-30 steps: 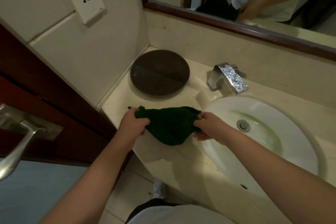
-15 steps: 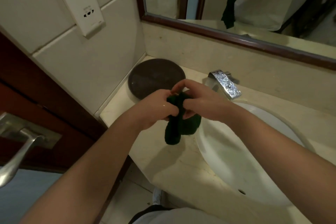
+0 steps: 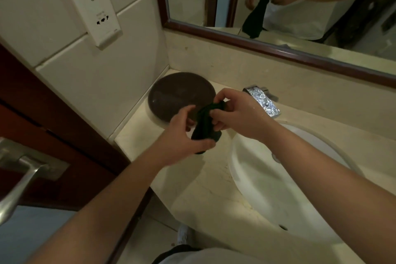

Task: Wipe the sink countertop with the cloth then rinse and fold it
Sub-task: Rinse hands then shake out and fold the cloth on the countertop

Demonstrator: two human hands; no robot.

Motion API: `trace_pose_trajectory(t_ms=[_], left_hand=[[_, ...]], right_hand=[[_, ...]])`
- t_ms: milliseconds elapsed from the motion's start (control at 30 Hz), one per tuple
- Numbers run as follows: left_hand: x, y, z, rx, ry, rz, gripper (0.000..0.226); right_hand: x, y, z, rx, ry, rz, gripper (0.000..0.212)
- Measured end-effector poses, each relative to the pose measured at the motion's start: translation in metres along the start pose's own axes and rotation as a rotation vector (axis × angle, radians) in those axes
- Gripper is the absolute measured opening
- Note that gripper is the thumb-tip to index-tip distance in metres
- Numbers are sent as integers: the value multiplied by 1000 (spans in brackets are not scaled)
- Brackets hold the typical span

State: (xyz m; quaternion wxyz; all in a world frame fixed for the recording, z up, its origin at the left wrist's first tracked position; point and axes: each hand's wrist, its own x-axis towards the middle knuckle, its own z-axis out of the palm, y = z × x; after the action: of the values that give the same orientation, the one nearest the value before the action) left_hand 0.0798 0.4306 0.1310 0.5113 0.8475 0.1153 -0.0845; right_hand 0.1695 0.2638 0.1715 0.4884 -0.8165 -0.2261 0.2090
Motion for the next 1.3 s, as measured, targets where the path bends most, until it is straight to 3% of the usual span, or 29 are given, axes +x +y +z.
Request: trace_pose_trajectory(t_ms=[33,133,233,300,333,433,533,600,700,767,967,1067,1167,1233,1300], left_hand=[[-2,-10,9,75,82,19,77],[4,-28,14,130,355,46,26],[15,-32,-7,130,514,90,17],[26,-35,-20,80,467,100,16],[31,-35,-22,63,374,90,28],[38,-36,0,169,73,61,97],[44,-31,40,186,21,90,121],[53,-26,56,149,123,112,109],[67,-24,49,122,365,144,41],[72,-22,30,106,407,146,14],[55,-17,-15,14,507,292,18],[28,-45,-8,170,426,427,25],[2,-103,17,331,255,411,27],[-14,-138,33,271,120,335,29],[-23,-151,44,136,10,141,25]], right_hand=[[2,0,1,20,-4,31,11],[6,2,3,8,-10,117,9],[11,11,0,83,80,198,10],[14,18,-4,140,122,224,6],[15,21,-6,169,126,229,5],[16,25,-6,183,109,226,7],[19,22,-4,218,139,218,9],[21,19,-7,228,158,207,9],[23,14,-16,220,167,182,11],[24,11,-22,202,171,150,10],[12,21,-17,122,221,45,7],[-8,53,-1,-62,267,-18,10],[-39,89,29,-190,170,32,23],[-53,114,51,-235,55,66,16],[-54,133,65,-198,-9,176,7]])
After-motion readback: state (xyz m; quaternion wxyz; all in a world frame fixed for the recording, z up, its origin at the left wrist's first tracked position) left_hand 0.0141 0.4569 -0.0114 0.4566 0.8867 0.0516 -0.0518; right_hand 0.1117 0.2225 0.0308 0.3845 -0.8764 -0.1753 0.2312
